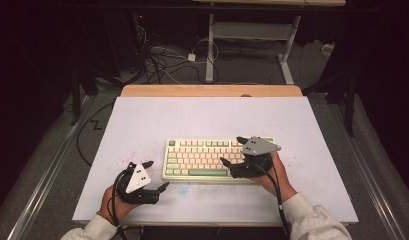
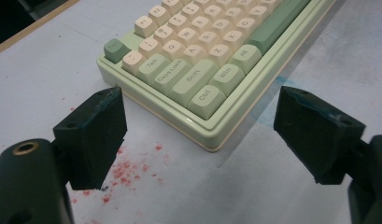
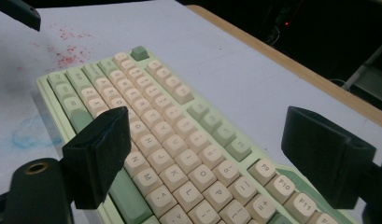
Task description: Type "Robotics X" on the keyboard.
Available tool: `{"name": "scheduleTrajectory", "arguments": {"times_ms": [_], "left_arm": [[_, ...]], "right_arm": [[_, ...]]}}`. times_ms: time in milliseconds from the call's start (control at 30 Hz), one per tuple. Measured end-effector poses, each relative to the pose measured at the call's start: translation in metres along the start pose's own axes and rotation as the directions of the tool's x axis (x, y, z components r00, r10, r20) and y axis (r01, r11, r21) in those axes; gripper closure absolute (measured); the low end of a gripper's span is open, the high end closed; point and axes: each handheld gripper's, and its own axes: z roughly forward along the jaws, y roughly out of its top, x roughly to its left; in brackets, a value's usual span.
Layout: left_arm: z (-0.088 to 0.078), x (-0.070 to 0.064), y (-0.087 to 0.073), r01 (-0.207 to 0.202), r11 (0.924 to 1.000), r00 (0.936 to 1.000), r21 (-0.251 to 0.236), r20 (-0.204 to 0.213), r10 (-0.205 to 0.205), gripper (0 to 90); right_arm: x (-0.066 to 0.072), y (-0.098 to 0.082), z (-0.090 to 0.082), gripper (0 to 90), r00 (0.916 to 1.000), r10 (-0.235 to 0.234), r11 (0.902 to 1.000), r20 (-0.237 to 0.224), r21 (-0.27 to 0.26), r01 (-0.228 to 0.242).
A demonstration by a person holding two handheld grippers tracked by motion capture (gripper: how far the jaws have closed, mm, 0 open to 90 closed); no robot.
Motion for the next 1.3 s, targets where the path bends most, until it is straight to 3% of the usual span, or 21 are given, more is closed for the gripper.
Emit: {"name": "scheduleTrajectory", "arguments": {"times_ms": [167,300,400,600,767,833,933,1067,1300], "left_arm": [[-0.001,0.001,0.001,0.004,1.0,1.0,-0.007,-0.004,-0.004,16.4],[-0.003,0.003,0.003,0.032,0.9992,0.9995,-0.024,0.006,-0.032,20.3],[-0.004,0.003,0.004,0.04,0.999,0.9989,-0.019,0.023,-0.039,30.2],[-0.006,0.004,0.009,0.041,0.999,0.9978,-0.017,0.053,-0.04,63.4],[-0.003,0.005,0.014,0.031,0.9995,0.9975,-0.002,0.064,-0.031,79.5],[-0.001,0.003,0.017,0.006,0.9999,0.9975,0.011,0.071,-0.007,82.7],[0.002,0.003,0.02,-0.001,0.9997,0.9973,0.023,0.074,0.0,87.0],[0.006,0.004,0.027,0.0,0.9997,0.9952,0.026,0.098,-0.003,87.1],[0.015,0.003,0.044,-0.038,0.9972,0.9907,0.064,0.132,0.029,87.1]], "right_arm": [[0.001,-0.002,-0.011,16.6,1.0,-0.001,0.9996,0.009,-0.028,0.001],[0.001,-0.006,-0.022,17.0,0.9999,-0.002,0.9993,0.014,-0.036,0.002],[0.002,-0.01,-0.03,17.2,0.9996,-0.011,0.9991,0.027,-0.04,0.012],[0.0,-0.023,-0.046,17.2,0.9984,-0.002,0.9987,0.057,-0.05,0.005],[-0.003,-0.035,-0.056,17.6,0.9971,0.003,0.9989,0.077,-0.046,0.001],[-0.003,-0.039,-0.06,17.9,0.9966,-0.002,0.9989,0.083,-0.047,0.006],[-0.002,-0.046,-0.065,18.5,0.9951,-0.015,0.9989,0.097,-0.042,0.02],[-0.001,-0.052,-0.07,18.6,0.9943,-0.018,0.9993,0.105,-0.03,0.022],[0.005,-0.061,-0.075,18.5,0.9942,-0.023,0.9997,0.105,-0.003,0.024]]}}
